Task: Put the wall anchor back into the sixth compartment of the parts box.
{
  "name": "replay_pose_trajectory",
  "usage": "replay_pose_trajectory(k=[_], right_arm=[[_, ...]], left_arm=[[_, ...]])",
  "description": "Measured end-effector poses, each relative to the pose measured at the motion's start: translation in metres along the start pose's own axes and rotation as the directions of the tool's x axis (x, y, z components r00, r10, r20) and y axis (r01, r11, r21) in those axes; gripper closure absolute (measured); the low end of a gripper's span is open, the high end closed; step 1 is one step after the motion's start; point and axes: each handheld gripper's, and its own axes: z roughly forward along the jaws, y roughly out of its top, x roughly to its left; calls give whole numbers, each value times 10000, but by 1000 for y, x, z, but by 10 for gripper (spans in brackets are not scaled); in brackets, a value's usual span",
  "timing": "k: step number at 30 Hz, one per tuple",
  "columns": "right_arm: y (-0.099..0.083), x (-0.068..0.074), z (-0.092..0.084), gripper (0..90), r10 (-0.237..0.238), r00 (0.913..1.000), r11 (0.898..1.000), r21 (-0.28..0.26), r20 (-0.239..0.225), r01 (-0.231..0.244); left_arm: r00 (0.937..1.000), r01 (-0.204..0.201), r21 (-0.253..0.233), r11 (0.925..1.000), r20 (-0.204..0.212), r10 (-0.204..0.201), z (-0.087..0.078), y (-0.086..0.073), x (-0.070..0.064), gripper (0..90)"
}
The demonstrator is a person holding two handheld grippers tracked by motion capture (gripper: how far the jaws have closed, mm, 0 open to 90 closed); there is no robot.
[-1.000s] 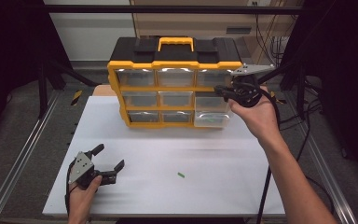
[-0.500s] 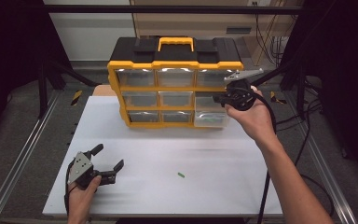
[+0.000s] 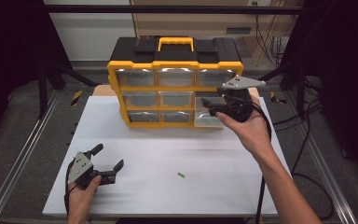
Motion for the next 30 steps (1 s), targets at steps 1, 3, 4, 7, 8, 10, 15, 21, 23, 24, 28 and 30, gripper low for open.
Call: replay_pose_trajectory(k=[1, 3, 4, 7, 8, 10, 15, 21, 23, 24, 28, 30], right_arm=[[-1, 5, -1, 279, -36, 10000, 10000, -82, -31, 36], [-2, 15, -3, 234, -63, 9998, 9995, -311, -177, 58], [-3, 20, -4, 209, -129, 9997, 9991, -414, -218, 120], [-5, 34, -4, 168, -253, 9988, 9987, -459, -421, 234], [-7, 39, -5, 164, -312, 9984, 9985, -461, -472, 290], [-9, 49, -4, 147, -475, 9970, 9981, -421, -618, 450], [-21, 68, 0, 128, -644, 9921, 9979, -146, -1079, 632], [-48, 86, 13, 123, -647, 9866, 9959, 522, -1500, 733], [-58, 89, 17, 121, -540, 9859, 9951, 733, -1586, 663], [-64, 90, 19, 121, -476, 9854, 9941, 884, -1632, 627], [-81, 91, 25, 117, -288, 9847, 9914, 1206, -1719, 500], [-90, 91, 27, 117, -216, 9846, 9894, 1375, -1734, 459]], left_arm=[[10000, 1, 0, 10000, -8, -1, 0, 0, 0, 15], [10000, 10, -9, 10000, -16, -10, 0, 0, 0, 15], [10000, 14, -12, 10000, -19, -14, 0, 0, 0, 15], [10000, 9, -12, 10000, -25, -9, 0, 0, 0, 16], [10000, 9, -15, 10000, -28, -9, 0, 0, 0, 15], [10000, 17, -19, 10000, -39, -17, 0, 0, 0, 15], [10000, 20, -23, 10000, -54, -20, -1, 0, 1, 15], [10000, 12, -31, 10000, -58, -12, -1, 0, 1, 15], [10000, 17, -38, 10000, -66, -17, -1, 0, 1, 15], [10000, 20, -46, 10000, -59, -20, -1, 0, 1, 15], [10000, -14, -34, 10000, -41, 13, -1, 0, 1, 15], [10000, -21, -24, 10000, -40, 21, 0, 0, 0, 15]])
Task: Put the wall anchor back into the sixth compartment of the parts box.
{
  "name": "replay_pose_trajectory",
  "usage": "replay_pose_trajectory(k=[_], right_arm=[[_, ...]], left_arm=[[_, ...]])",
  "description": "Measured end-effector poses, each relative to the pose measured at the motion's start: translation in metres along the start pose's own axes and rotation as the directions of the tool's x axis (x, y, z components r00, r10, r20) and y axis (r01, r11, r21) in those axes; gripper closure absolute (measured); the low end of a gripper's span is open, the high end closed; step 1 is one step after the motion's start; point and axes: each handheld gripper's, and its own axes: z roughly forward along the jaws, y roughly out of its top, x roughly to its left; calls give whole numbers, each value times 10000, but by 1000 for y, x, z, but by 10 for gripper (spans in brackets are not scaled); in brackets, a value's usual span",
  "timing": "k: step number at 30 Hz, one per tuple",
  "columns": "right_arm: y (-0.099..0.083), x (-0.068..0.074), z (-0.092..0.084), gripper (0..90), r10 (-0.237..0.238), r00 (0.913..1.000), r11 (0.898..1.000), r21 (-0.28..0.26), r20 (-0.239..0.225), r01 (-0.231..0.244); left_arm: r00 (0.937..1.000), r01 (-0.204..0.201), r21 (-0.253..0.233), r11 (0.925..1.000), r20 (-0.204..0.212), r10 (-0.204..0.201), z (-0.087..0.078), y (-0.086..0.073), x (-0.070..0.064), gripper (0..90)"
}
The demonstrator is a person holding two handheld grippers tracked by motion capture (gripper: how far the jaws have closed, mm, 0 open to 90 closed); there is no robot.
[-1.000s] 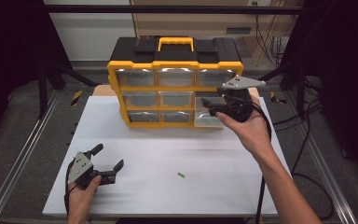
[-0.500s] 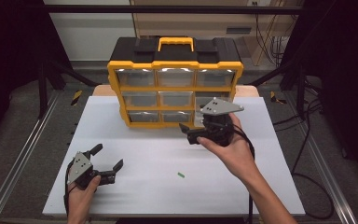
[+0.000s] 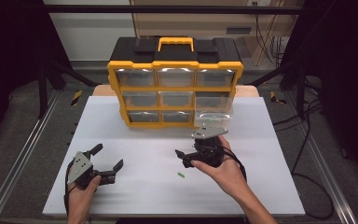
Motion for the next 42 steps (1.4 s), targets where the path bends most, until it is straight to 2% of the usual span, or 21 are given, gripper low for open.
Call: replay_pose_trajectory(k=[5, 13, 26, 34, 42], right_arm=[[-17, 1, 6, 120, 271, 9996, 9990, 359, -118, -267], [-37, 4, 15, 130, 372, 9990, 9936, 1074, -246, -343], [-59, 5, 23, 172, 496, 9983, 9748, 2190, -294, -420], [-70, 8, 27, 306, 453, 9977, 9671, 2524, -513, -309], [-76, 13, 36, 473, 463, 9958, 9673, 2522, -788, -250]], left_arm=[[10000, 20, -5, 10000, -14, -20, 0, 0, 0, 15], [10000, 4, -5, 10000, 1, -4, 0, 0, 0, 15], [10000, 21, -17, 10000, -35, -21, -1, 0, 1, 15], [10000, 10, 3, 10000, -48, -10, -1, 0, 1, 15], [10000, -15, 18, 10000, -43, 15, 0, 0, 1, 15]])
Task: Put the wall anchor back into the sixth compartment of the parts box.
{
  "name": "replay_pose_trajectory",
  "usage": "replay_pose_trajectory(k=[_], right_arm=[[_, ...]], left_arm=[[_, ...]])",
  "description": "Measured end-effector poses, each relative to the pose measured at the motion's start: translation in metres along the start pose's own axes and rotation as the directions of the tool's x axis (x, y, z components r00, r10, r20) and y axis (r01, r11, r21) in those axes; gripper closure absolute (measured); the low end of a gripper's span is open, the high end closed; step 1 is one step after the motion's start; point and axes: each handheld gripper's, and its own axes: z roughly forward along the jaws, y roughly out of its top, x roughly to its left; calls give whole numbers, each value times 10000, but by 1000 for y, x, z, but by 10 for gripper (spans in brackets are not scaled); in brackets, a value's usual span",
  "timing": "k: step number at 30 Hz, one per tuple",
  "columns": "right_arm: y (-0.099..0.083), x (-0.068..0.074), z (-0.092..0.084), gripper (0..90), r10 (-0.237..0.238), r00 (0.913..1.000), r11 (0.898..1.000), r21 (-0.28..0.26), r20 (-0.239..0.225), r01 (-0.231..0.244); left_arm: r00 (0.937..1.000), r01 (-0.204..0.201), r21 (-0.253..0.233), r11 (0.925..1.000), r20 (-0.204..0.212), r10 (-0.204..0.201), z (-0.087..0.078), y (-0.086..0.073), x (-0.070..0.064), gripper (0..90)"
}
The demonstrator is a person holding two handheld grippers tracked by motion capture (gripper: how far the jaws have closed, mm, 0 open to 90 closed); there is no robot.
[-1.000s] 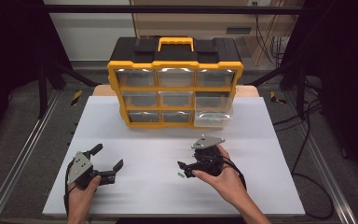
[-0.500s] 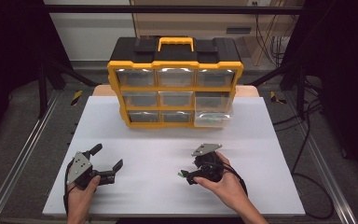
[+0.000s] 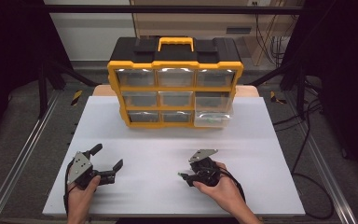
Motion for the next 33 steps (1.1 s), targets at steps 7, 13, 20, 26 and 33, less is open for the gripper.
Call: replay_pose_trajectory(k=[7, 13, 20, 26, 33], right_arm=[[2, 7, 17, 605, -3, 9999, 9998, 191, -156, 6], [2, 11, 24, 700, -85, 9998, 9998, 164, -184, 88], [2, 12, 25, 775, -315, 9989, 9993, 175, -350, 322], [1, 12, 25, 822, -406, 9986, 9990, 166, -341, 412], [-1, 10, 25, 845, -388, 9982, 9992, 97, -457, 393]], left_arm=[[10000, 15, -17, 10000, -1, -15, 0, 0, 0, 15], [10000, 20, -32, 10000, 10, -20, -1, 0, 0, 15], [10000, 0, -48, 10000, 41, 0, 0, 0, 0, 14], [10000, 42, -81, 10000, 38, -42, -1, 1, 0, 15], [10000, 41, -74, 10000, 36, -41, -1, 1, 0, 15]])
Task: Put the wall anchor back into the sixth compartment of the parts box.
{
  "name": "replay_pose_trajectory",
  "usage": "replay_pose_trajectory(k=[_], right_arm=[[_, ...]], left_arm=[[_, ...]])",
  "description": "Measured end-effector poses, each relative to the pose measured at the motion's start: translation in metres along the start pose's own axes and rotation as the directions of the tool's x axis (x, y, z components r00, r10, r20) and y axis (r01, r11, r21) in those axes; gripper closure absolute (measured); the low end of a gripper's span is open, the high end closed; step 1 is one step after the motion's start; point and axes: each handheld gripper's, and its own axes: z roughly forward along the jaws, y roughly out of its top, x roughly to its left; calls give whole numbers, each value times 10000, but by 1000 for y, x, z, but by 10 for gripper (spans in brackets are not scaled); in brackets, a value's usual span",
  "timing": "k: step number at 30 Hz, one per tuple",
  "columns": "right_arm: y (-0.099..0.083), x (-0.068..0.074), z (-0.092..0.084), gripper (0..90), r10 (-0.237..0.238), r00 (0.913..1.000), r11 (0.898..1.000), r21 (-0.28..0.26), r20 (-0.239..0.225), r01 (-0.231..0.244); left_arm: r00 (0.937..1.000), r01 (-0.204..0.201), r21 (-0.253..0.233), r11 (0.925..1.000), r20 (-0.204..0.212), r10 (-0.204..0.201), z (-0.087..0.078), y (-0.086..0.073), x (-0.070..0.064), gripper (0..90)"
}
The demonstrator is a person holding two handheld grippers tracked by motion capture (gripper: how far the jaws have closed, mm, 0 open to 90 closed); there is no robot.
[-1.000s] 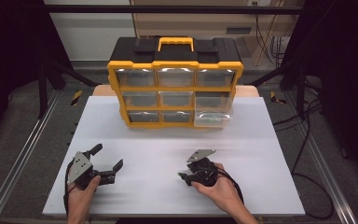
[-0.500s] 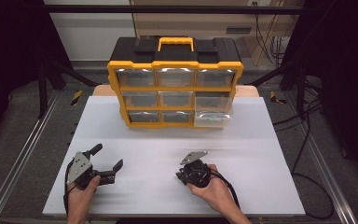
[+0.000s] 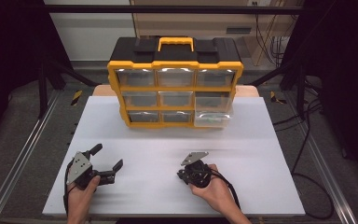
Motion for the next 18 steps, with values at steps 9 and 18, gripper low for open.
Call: replay_pose_trajectory(k=[9, 18], right_arm=[[-4, -10, -11, 845, 381, 9992, 9955, -866, -106, -389], [3, -24, -45, 846, 592, 9975, 9789, -1978, 375, -506]], left_arm=[[10000, 25, -25, 10000, -14, -25, 0, 0, 1, 15], [10000, 28, -16, 10000, 3, -28, 0, 0, 0, 13]])
